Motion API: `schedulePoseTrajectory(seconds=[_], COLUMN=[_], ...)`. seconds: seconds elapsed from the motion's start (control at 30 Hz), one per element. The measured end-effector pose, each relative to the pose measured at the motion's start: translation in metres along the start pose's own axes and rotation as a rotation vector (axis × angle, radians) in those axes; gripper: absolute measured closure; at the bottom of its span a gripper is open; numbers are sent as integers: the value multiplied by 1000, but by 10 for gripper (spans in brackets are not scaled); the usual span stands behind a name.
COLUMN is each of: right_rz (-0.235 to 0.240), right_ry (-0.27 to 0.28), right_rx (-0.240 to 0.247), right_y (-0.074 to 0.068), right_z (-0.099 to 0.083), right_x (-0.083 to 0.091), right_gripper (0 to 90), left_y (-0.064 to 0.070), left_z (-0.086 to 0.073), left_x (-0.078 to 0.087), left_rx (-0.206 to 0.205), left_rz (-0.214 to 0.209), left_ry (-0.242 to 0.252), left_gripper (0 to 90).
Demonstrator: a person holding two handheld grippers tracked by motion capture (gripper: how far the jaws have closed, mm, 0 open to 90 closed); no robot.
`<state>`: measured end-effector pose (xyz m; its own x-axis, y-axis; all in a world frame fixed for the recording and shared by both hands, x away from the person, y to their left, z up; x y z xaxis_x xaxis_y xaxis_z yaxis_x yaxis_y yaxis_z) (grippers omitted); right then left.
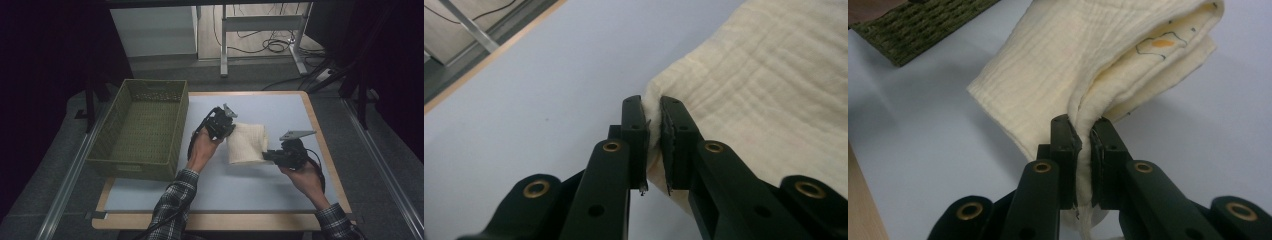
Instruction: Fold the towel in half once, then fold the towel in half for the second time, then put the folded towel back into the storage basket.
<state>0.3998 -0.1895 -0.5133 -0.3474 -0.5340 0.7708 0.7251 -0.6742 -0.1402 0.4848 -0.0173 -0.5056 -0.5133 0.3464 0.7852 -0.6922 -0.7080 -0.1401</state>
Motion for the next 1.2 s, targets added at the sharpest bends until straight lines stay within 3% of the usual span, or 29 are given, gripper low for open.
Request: schedulePoseTrajectory(seconds=[0.7,1.2], right_rz=[38,56], right_ry=[22,46], right_rx=[79,102], right_y=[-39,-56], right_z=[58,96], right_x=[-16,-25], right_gripper=[819,819], left_y=[-54,-90], left_z=[-10,-18], left_x=[47,70], left_rx=[21,34], left_rz=[102,139], left_ry=[14,19], left_gripper=[818,816])
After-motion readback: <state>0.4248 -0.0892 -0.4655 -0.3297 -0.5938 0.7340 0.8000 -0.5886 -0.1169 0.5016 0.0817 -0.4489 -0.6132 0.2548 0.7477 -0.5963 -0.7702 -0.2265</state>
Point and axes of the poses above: each handheld gripper's, and its own axes: x roughly backward along the jaws, z roughly out of its top, y roughly to its right, the point moved 8 cm from there along -x, roughly forward along the jaws, and after that the axes turned 9 degrees about -y, right-handed, at the moved point
